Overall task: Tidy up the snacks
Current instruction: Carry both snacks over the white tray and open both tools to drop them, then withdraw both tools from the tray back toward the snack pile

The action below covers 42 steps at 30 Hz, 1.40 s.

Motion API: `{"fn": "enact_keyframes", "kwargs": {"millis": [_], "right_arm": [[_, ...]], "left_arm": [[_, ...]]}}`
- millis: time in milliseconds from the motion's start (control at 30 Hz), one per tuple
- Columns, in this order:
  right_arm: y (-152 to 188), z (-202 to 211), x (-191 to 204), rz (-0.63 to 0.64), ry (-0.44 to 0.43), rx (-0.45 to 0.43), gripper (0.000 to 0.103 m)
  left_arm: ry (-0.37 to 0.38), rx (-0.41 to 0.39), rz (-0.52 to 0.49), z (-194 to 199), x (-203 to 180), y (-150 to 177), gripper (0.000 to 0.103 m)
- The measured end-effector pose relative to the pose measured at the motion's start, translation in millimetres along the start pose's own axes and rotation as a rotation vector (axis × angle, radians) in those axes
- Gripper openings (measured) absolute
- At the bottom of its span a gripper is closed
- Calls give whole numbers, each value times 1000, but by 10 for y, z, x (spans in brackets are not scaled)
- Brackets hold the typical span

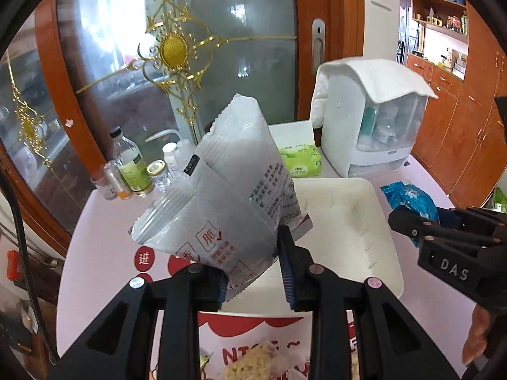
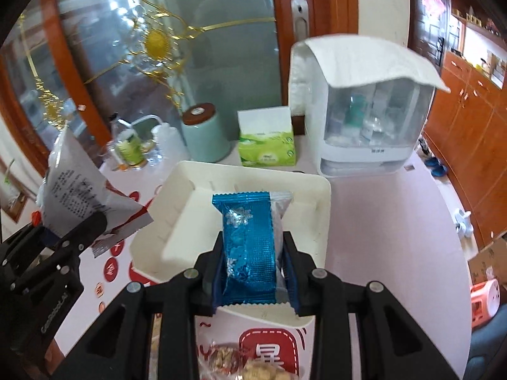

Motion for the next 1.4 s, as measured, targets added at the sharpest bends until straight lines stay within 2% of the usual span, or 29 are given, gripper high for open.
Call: {"fn": "enact_keyframes", "kwargs": {"millis": [33,67,100,133,167,233,333,967,1133,1233,1400], "right_arm": [[-7,-71,-4,-4,11,8,34],[-10,-119,2,-6,11,10,35],[-7,-159,8,-10,10,16,36],[1,-197,7,-21,5,23,41],[11,-222,2,-35,-1,26,44],[22,-247,-2,-53,-8,24,54],[34,-257,3,-54,-7,19,60],[198,-181,61,-31,-12,77,60],[241,-105,79,-32,-12,46,61],[250,-39,81,-38,17,11,61],[250,12,81,-36,16,5,60]], "left_arm": [[7,12,-5,-64,-15,25,32],[17,26,-8,-115,-19,40,54],[18,45,-11,-167,-16,67,71],[2,42,-9,-189,-4,84,96],[-15,17,-8,-185,13,92,99],[-21,-12,-20,-182,32,123,99],[-27,8,-24,-223,72,164,99],[-41,-15,-34,1,99,284,99],[-41,-7,-26,47,112,339,99],[-53,-15,-31,78,105,355,99],[-71,-26,-28,160,86,378,99]]}}
Point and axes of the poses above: each gripper's, at about its wrist camera, not at the fingertips, and z roughly against the way its jaws point, x to its left, y to its underside, the point moved 4 cm from there along -z, roughly the way its jaws point, and after that the axes turned 8 degrees about z, right-handed, at the moved point
